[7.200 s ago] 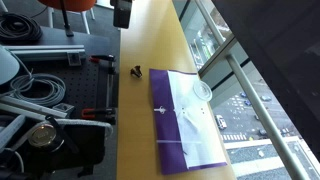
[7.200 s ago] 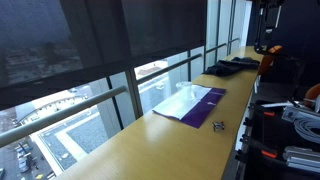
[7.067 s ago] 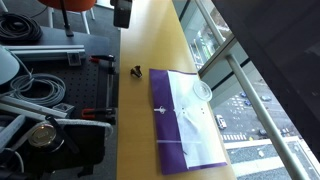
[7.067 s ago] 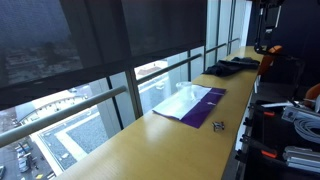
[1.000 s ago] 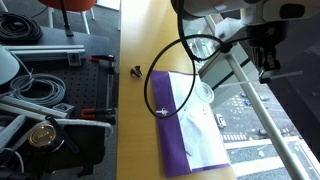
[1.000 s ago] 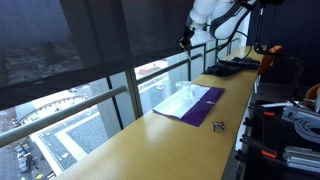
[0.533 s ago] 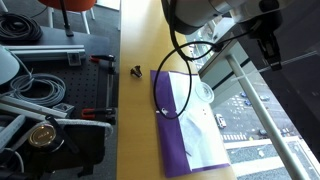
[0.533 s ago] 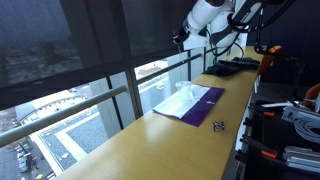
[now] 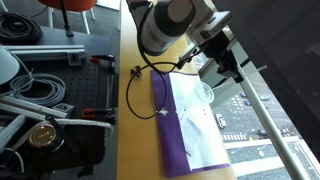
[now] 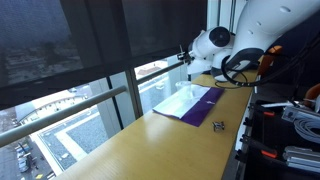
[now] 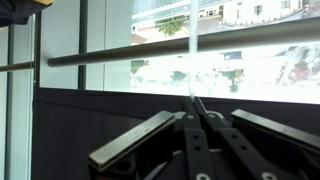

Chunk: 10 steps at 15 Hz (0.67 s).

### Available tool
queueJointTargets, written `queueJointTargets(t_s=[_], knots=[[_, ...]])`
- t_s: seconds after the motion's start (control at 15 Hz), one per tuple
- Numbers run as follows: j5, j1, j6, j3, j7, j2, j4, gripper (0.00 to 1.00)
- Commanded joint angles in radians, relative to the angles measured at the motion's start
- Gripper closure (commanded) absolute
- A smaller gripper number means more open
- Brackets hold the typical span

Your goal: Pick up the straw and place it inside the cup

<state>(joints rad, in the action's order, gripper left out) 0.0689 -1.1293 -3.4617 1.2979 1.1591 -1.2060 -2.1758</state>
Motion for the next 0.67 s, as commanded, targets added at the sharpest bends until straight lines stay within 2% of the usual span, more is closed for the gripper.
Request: queueJointTargets(t_s=[0.0,0.2,0.6], knots=[[0.238,-0.037,-0.042,-0.048,-0.141,-0.085,-0.056,1.00],[0.373,-0.054,-0.035,-0.075,-0.223,-0.104,-0.052,1.00],[0.537,-0.076,-0.008,-0.054,-0.327,-0.116,0.019,1.00]])
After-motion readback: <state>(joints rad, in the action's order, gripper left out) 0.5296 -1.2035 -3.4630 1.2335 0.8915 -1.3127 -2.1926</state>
